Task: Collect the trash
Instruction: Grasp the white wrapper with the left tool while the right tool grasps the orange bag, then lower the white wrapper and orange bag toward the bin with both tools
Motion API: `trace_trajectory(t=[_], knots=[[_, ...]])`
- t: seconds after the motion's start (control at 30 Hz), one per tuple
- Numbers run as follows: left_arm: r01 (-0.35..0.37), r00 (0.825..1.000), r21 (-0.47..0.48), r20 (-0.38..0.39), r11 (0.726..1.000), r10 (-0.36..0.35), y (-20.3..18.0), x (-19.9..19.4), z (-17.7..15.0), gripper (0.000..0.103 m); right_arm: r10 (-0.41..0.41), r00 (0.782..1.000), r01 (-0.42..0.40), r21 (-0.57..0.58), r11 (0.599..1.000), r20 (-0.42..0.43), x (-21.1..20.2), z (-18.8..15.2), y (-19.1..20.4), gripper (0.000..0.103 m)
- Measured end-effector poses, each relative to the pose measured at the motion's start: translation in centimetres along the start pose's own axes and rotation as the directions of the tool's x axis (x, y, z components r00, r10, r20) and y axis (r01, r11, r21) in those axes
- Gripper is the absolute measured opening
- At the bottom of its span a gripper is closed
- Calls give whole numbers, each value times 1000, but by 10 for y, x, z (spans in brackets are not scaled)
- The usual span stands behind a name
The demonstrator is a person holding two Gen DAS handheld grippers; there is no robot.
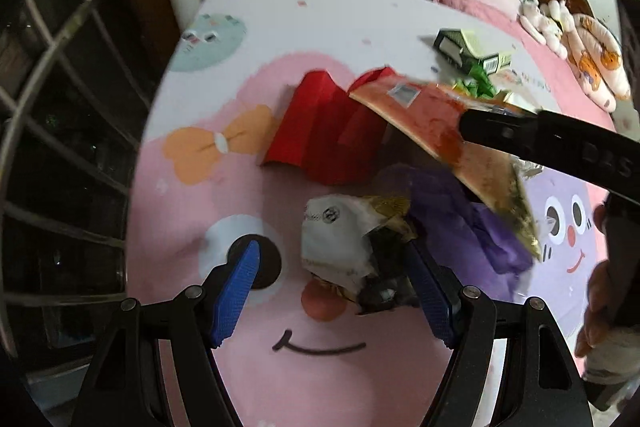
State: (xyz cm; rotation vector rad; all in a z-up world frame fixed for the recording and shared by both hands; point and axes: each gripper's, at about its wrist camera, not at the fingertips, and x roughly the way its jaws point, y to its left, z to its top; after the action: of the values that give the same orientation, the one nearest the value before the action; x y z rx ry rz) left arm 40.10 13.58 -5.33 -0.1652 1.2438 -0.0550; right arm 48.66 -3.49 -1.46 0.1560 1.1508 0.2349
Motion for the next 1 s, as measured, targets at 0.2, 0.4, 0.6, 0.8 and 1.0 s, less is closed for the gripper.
trace_trajectory(t=[0.2,0.4,0.6,0.8,1.0], knots=[[62,998,25,-18,998,-62,-1,19,11,77,-17,998,18,15,1000,-56,35,-4,-2,77],[101,994,33,-40,994,-100,0,21,12,77,65,994,-57,87,995,-89,34,-13,-7,61],[132,990,66,-65,989,-128,0,18,1,77,107,990,-99,82,992,-88,19,-25,-5,14],[158,985,83,-79,984,-152,-4,19,-2,73,102,994,-100,43,994,-34,1,-32,8,4],[182,983,160,-51,970,-176,-18,8,-9,53,107,993,-107,9,994,43,-35,-38,12,2]])
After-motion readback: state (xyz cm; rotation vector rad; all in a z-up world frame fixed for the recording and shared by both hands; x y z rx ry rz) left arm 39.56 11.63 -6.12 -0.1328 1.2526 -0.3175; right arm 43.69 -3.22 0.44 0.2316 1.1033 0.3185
